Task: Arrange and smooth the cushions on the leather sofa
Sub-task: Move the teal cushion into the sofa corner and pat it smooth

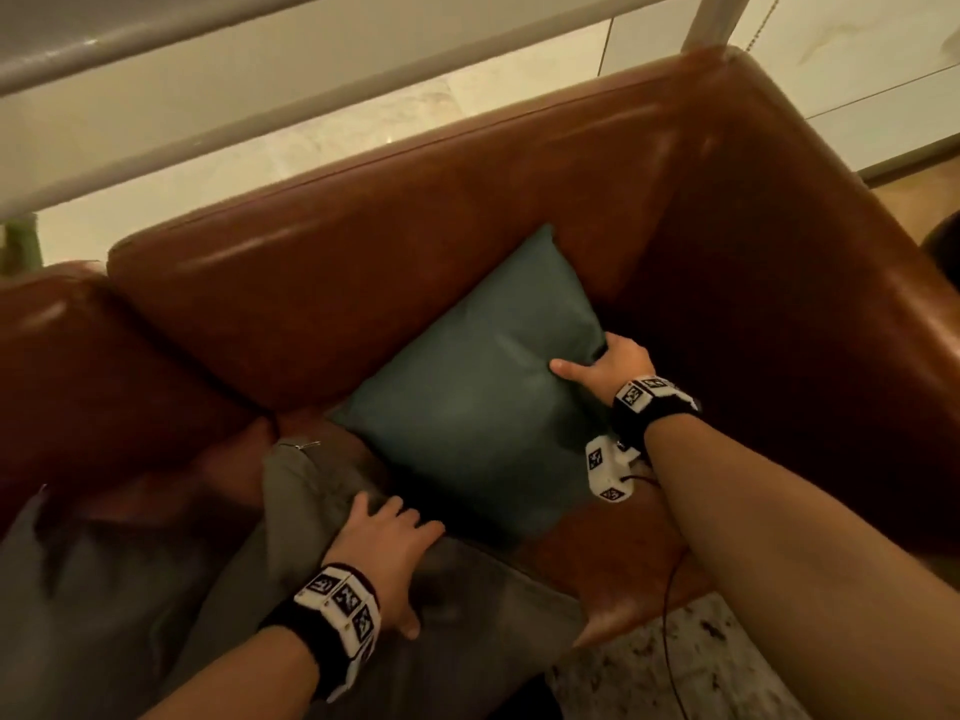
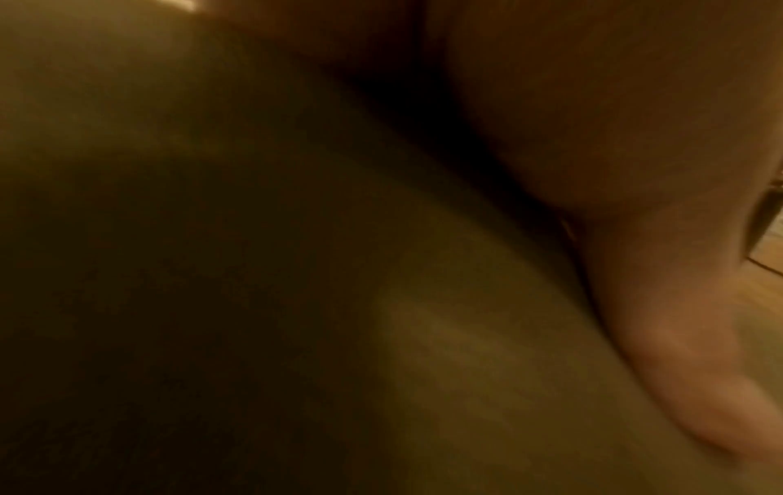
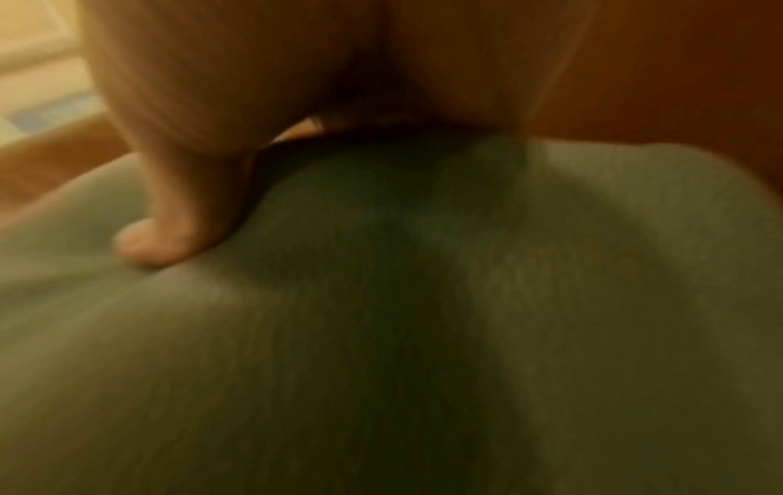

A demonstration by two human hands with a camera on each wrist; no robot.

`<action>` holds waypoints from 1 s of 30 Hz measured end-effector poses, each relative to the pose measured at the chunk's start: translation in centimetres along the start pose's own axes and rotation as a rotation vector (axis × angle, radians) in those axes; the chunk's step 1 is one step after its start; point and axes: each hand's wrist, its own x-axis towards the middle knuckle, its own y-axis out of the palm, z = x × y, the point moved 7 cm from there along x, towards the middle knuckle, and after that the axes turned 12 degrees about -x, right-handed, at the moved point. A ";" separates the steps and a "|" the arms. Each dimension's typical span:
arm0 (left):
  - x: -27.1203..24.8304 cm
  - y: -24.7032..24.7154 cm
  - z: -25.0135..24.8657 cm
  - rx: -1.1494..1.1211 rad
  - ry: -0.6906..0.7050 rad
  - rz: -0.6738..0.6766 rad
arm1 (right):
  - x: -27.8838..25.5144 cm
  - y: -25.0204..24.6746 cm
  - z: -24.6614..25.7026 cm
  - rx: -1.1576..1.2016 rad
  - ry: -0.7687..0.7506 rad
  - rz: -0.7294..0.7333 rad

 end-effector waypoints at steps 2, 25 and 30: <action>-1.0 -1.0 0.4 -0.023 0.010 -0.041 | -1.5 -1.3 1.1 -0.062 -0.031 -0.104; 0.4 -13.9 12.5 -0.504 -0.267 -0.594 | -15.1 -11.8 -2.6 -0.660 0.086 -0.530; -1.5 -15.0 7.2 -0.332 0.019 -0.833 | -21.6 -12.8 -9.7 -0.073 0.405 -0.827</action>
